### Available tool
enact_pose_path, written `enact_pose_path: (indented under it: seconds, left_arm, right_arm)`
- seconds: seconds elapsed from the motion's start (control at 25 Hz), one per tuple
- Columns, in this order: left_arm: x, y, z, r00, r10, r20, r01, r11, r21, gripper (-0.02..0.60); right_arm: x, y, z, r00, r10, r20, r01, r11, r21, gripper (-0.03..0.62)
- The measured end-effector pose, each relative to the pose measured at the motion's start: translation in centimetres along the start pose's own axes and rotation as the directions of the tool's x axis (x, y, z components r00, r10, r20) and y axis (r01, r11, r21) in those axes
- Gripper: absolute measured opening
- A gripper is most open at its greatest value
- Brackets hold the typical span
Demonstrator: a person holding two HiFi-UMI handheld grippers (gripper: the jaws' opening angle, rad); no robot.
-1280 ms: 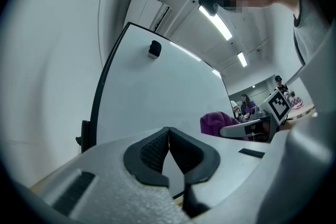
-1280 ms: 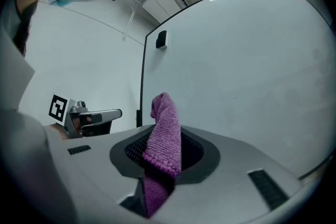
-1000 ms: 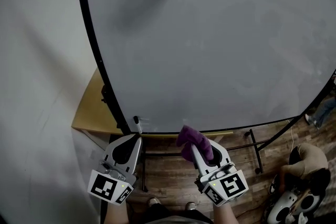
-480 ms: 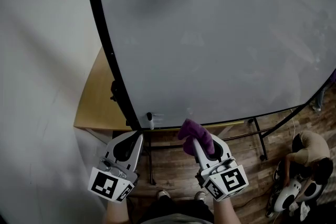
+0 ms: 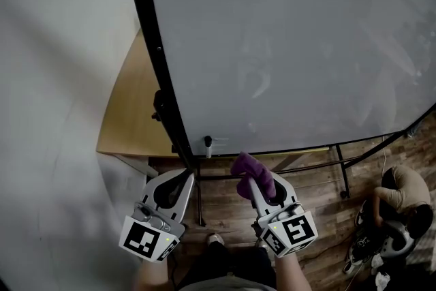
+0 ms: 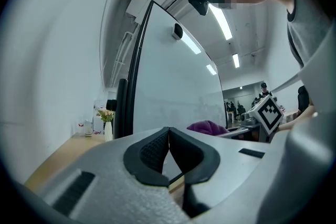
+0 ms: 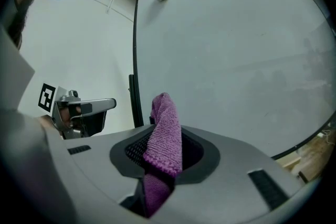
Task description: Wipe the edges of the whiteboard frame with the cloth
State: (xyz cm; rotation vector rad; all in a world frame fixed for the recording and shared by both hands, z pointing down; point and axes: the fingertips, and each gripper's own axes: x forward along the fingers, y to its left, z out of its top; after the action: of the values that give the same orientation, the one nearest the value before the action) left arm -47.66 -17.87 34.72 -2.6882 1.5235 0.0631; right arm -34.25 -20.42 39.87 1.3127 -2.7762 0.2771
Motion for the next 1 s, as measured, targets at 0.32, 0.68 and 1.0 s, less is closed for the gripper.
enact_pose_path:
  seconds: [0.32, 0.68, 1.0]
  left_arm:
    - [-0.8, 0.0, -2.7, 0.999, 0.017, -0.038, -0.017, 1.000, -0.013, 0.017]
    - [-2.3, 0.1, -4.9, 0.996, 0.052, -0.076, -0.056, 0.997, -0.053, 0.017]
    - [-3.2, -0.1, -6.5, 0.992, 0.058, -0.114, -0.069, 0.994, -0.090, 0.017]
  right_arm:
    - [2.0, 1.4, -3.8, 0.998, 0.037, -0.060, -0.037, 0.999, -0.001, 0.080]
    - [4.9, 3.2, -8.4, 0.988, 0.080, -0.132, -0.078, 0.997, 0.019, 0.080]
    - [7.8, 4.8, -12.8, 0.975, 0.101, -0.200, -0.092, 0.994, 0.054, 0.080]
